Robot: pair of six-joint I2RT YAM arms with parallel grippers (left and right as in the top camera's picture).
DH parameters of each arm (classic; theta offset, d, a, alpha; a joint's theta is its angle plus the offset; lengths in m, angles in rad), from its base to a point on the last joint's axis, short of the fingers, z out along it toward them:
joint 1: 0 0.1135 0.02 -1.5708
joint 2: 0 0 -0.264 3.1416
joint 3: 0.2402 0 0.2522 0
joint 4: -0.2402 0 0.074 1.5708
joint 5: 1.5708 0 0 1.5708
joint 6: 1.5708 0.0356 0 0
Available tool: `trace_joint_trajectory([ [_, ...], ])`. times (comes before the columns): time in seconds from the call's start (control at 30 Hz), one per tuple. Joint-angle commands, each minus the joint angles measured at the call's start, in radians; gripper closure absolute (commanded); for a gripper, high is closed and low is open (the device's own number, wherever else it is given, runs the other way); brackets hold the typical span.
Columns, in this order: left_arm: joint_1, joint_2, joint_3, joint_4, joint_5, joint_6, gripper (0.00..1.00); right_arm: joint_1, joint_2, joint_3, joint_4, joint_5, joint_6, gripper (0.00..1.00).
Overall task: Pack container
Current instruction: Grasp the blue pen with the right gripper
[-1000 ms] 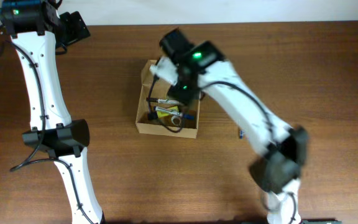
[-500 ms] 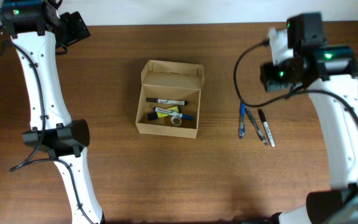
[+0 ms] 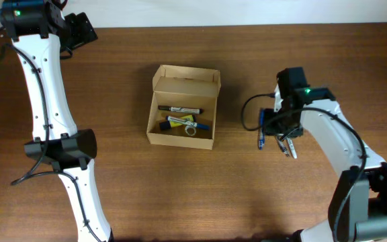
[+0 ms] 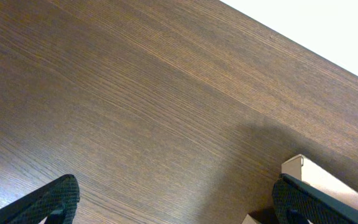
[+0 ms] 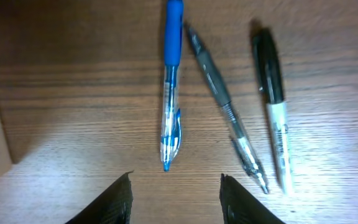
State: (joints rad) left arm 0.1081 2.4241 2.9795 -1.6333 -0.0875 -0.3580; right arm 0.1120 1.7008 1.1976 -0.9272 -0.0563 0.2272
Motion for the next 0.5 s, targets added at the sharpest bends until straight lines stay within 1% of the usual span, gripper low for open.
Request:
trace_joint_trajectory([
  [0.0,0.004,0.002,0.015,0.001,-0.014,0.009,0.00,0.042,0.000,-0.031,0.020,0.100,0.064,0.55],
  [0.1,0.004,0.002,0.015,0.001,-0.014,0.009,0.00,0.072,0.019,-0.031,0.045,0.105,0.067,0.55],
  [0.2,0.004,0.002,0.015,0.001,-0.014,0.009,0.00,0.091,0.048,-0.031,0.071,0.147,0.105,0.54],
  [0.23,0.004,0.002,0.015,0.001,-0.014,0.009,0.00,0.090,0.062,-0.031,0.082,0.154,0.107,0.53],
  [0.27,0.004,0.002,0.015,0.001,-0.014,0.008,0.00,0.089,0.079,-0.031,0.096,0.155,0.108,0.51],
  [0.47,0.004,0.002,0.015,0.001,-0.014,0.009,0.00,0.071,0.169,-0.031,0.136,0.154,0.107,0.50],
])
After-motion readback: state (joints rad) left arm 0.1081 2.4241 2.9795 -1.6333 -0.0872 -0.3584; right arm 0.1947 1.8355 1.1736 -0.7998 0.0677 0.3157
